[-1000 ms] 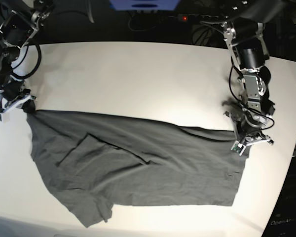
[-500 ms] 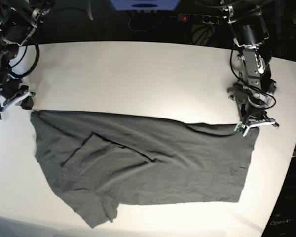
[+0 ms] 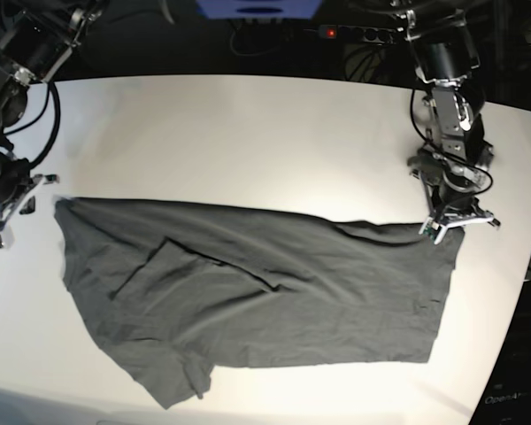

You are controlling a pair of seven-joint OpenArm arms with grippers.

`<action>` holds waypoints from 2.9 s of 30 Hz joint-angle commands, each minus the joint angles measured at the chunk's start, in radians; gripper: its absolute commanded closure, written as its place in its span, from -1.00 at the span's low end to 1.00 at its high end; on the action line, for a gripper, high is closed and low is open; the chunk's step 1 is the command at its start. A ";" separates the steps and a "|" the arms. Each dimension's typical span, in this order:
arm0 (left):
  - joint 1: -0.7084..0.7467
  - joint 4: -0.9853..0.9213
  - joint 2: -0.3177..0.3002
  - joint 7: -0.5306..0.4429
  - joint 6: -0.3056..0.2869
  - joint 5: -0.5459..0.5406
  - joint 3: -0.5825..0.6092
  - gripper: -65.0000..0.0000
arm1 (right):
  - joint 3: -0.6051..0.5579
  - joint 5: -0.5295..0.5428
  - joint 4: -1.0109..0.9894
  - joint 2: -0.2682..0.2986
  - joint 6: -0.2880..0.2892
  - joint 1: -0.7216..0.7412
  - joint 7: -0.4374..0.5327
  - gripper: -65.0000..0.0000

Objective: Fold the T-shirt properly
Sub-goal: 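Lower the stretched shirt flat onto the table with both grippers, then release the shirt with the right gripper and raise it away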

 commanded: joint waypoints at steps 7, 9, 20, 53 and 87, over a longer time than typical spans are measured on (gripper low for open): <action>0.054 0.041 0.010 0.098 -0.182 0.025 -0.001 0.89 | -0.098 0.011 -0.039 -0.001 0.006 0.065 0.024 0.98; 0.056 0.045 0.010 0.101 -0.182 0.026 -0.001 0.89 | -0.114 0.011 -0.084 -0.002 0.006 0.082 0.041 0.98; 0.060 0.038 0.004 0.099 -0.182 0.026 -0.003 0.89 | -0.197 0.011 -0.326 0.001 0.006 0.113 0.226 0.98; 0.026 0.254 0.055 0.106 -0.182 -0.023 -0.009 0.89 | -0.269 0.011 -0.636 0.070 0.006 0.064 0.458 0.98; -0.118 -0.041 0.050 0.193 -0.182 -0.020 -0.067 0.89 | -0.266 0.009 -0.633 0.087 0.006 0.004 0.456 0.98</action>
